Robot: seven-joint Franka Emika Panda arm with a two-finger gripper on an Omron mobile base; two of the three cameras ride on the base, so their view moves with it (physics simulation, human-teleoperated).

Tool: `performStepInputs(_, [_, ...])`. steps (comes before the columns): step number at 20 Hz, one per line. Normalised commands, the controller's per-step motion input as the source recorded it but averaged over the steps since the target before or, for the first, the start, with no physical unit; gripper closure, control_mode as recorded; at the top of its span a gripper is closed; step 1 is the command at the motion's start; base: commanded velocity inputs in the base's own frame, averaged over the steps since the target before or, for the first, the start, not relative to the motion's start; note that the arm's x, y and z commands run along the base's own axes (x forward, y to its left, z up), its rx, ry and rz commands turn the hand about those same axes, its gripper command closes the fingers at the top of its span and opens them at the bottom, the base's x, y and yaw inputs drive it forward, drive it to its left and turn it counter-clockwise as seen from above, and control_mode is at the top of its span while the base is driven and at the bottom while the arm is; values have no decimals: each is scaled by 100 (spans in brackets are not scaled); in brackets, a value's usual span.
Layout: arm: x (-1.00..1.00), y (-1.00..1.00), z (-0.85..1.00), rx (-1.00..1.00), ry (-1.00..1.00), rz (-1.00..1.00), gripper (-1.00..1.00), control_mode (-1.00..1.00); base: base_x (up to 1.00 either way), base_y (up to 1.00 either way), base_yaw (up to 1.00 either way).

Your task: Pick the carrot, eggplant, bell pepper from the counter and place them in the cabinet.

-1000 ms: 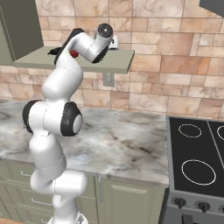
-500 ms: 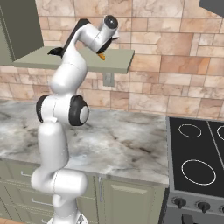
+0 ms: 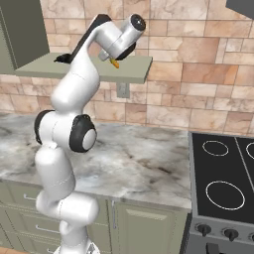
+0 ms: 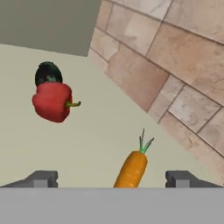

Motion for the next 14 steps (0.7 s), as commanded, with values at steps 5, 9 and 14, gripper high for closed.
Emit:
performStepInputs(5, [-100,-17,-100,-16,-23,-2,-100,-100,0,0,0])
performStepInputs(9, [-100,-17,-68,-12,-20,-3,-100,-100,0,0,0])
performStepInputs(14, [-100,-1,29,-5,-11,-4,-100,-100,0,0,0])
